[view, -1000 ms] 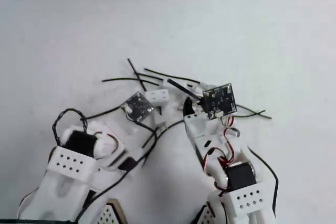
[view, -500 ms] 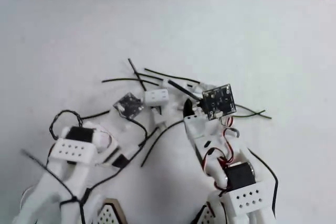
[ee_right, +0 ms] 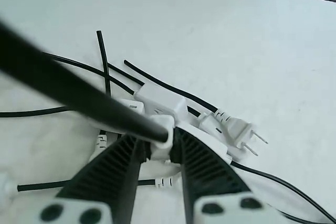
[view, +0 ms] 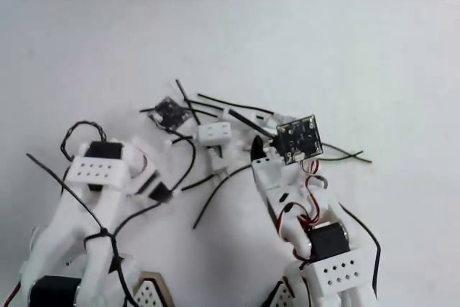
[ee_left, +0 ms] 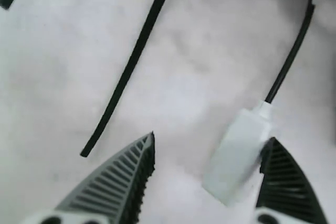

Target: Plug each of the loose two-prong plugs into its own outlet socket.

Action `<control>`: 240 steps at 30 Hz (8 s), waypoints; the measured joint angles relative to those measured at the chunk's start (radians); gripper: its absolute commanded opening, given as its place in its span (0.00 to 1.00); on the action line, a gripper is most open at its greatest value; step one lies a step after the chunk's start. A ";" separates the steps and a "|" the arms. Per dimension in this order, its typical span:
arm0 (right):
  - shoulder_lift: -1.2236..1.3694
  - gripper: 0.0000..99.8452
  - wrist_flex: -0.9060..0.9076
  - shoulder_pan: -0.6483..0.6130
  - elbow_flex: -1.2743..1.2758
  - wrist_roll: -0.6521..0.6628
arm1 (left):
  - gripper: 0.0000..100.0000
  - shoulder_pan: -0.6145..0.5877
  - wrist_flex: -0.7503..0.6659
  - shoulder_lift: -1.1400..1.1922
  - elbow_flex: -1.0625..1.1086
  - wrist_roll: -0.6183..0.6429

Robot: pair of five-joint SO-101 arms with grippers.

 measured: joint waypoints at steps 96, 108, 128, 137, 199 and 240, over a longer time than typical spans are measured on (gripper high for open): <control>0.000 0.02 -0.044 0.118 0.000 0.000 | 0.02 0.293 0.284 0.169 -0.617 0.180; 0.000 0.02 -0.044 0.126 0.000 0.000 | 0.07 0.293 0.109 0.169 -0.394 0.180; 0.000 0.02 -0.032 0.066 0.000 0.000 | 0.30 0.170 0.224 0.169 -0.351 0.180; 0.000 0.02 -0.020 0.038 0.005 0.000 | 0.30 0.126 0.305 0.169 -0.423 0.180; 0.448 0.02 0.081 -0.407 -0.256 0.097 | 0.02 -0.437 0.270 0.064 -0.457 0.209; 0.999 0.02 -0.097 -0.520 -0.482 0.209 | 0.02 -0.437 -0.081 -0.855 0.400 0.396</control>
